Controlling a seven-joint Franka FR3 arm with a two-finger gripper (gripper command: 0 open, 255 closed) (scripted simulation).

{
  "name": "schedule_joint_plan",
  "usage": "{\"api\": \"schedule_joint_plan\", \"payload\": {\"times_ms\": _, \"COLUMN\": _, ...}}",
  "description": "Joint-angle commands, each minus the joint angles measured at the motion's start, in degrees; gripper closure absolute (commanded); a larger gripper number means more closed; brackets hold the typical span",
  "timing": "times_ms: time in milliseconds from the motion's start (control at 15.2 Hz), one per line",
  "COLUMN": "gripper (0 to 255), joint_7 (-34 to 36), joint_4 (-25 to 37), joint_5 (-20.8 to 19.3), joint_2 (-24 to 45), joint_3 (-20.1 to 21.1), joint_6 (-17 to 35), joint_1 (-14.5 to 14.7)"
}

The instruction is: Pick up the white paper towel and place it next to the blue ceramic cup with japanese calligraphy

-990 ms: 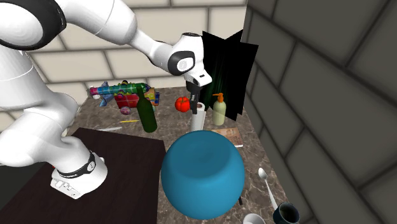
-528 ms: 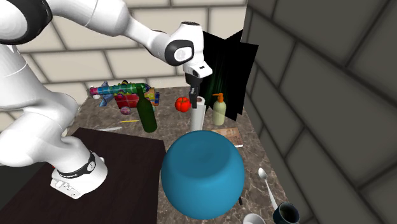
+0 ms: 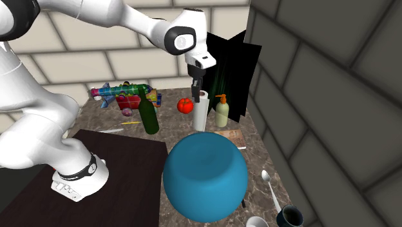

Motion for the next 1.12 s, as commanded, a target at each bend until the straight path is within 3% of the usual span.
{"api": "schedule_joint_plan", "payload": {"times_ms": 0, "gripper": 255, "joint_7": -0.56, "joint_4": 0.71, "joint_5": 0.76, "joint_2": -0.96, "joint_3": 0.01, "joint_6": -1.48, "joint_1": -0.03}}
{"api": "schedule_joint_plan", "payload": {"times_ms": 1056, "gripper": 255, "joint_7": -3.47, "joint_4": 9.23, "joint_5": 3.84, "joint_2": -5.22, "joint_3": -0.56, "joint_6": -13.33, "joint_1": -0.28}}
